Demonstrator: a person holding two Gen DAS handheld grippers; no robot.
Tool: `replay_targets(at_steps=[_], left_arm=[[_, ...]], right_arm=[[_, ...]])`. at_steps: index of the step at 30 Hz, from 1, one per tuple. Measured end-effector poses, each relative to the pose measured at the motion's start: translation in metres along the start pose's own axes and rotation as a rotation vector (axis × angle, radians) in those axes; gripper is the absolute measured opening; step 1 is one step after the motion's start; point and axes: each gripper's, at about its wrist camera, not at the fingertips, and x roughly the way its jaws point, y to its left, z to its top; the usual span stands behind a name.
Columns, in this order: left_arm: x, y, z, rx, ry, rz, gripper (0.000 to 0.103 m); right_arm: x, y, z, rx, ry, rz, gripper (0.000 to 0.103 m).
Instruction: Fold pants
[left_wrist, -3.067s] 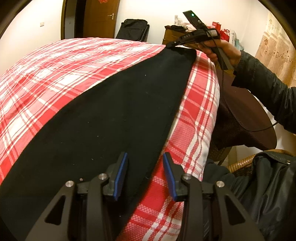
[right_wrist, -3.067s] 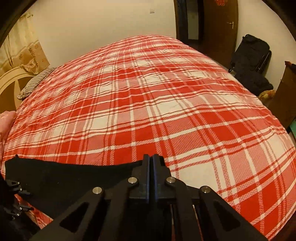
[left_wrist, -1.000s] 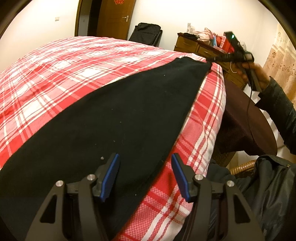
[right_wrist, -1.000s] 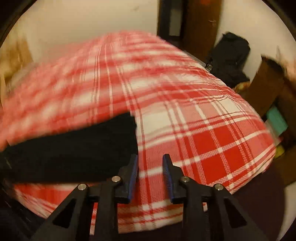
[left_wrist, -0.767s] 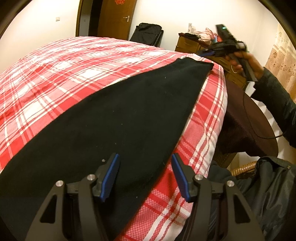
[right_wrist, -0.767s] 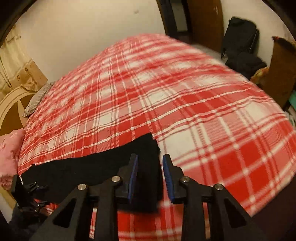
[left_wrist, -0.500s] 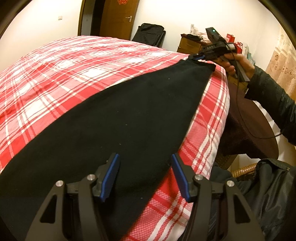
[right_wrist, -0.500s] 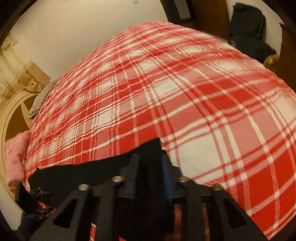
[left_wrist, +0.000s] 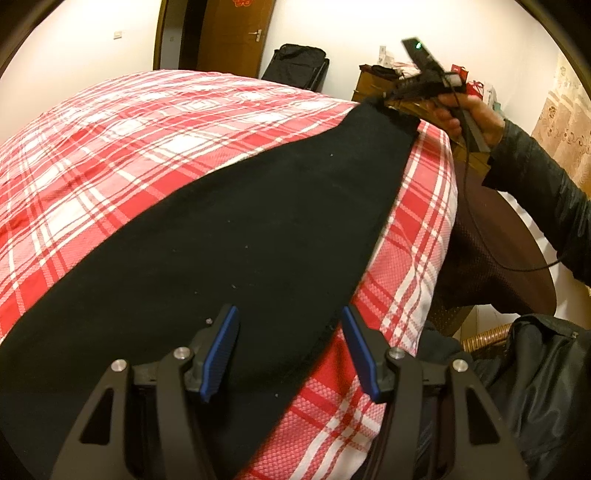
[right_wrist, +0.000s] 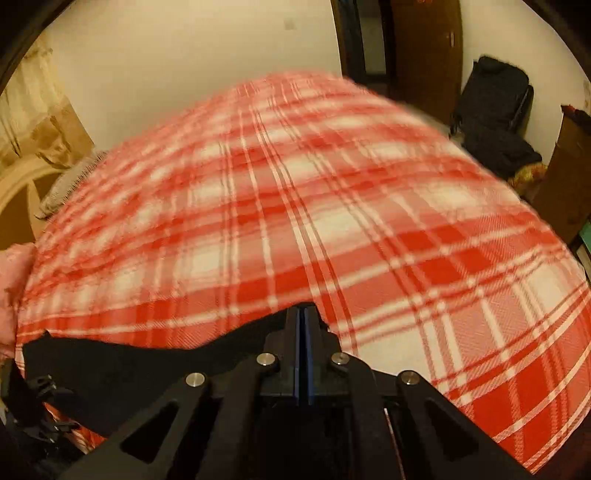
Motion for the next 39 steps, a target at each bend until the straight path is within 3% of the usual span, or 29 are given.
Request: replay_targets(at_steps=[3,5,9,12,15,18,25,29,35,39], left_arm=[[-0.001,0.000,0.000,-0.002,-0.004,0.000,0.060],[-0.001,0.001,-0.001,-0.005,-0.004,0.000,0.060],[-0.002,0.002,-0.001,-0.012,-0.010,0.004,0.060],[-0.005,0.004,0.000,-0.015,-0.016,0.014,0.060],[-0.010,0.008,-0.001,-0.023,-0.025,0.024,0.060],[-0.016,0.014,-0.006,-0.030,-0.026,0.047,0.060],[-0.043,0.042,-0.029,-0.095,-0.035,0.120,0.060],[-0.076,0.058,-0.040,-0.134,-0.088,0.213,0.060],[-0.114,0.077,-0.053,-0.185,-0.171,0.368,0.061],[-0.126,0.092,-0.066,-0.258,-0.206,0.404,0.065]], right_arm=[[0.016,-0.005,-0.008,-0.026,0.062,-0.105,0.007],[0.011,-0.008,-0.012,-0.019,0.034,-0.104,0.019],[-0.022,-0.008,-0.020,-0.005,-0.065,-0.126,0.021],[-0.042,0.006,-0.030,-0.038,-0.086,-0.052,0.024],[-0.040,0.030,-0.049,-0.129,-0.008,0.027,0.029],[-0.016,0.041,-0.073,-0.175,0.146,-0.012,0.030],[-0.035,0.059,-0.066,-0.215,0.113,-0.043,0.030],[-0.036,0.108,-0.044,-0.332,0.078,0.014,0.031],[-0.005,0.232,-0.012,-0.602,0.060,0.138,0.031],[0.020,0.307,0.000,-0.714,0.070,0.233,0.031]])
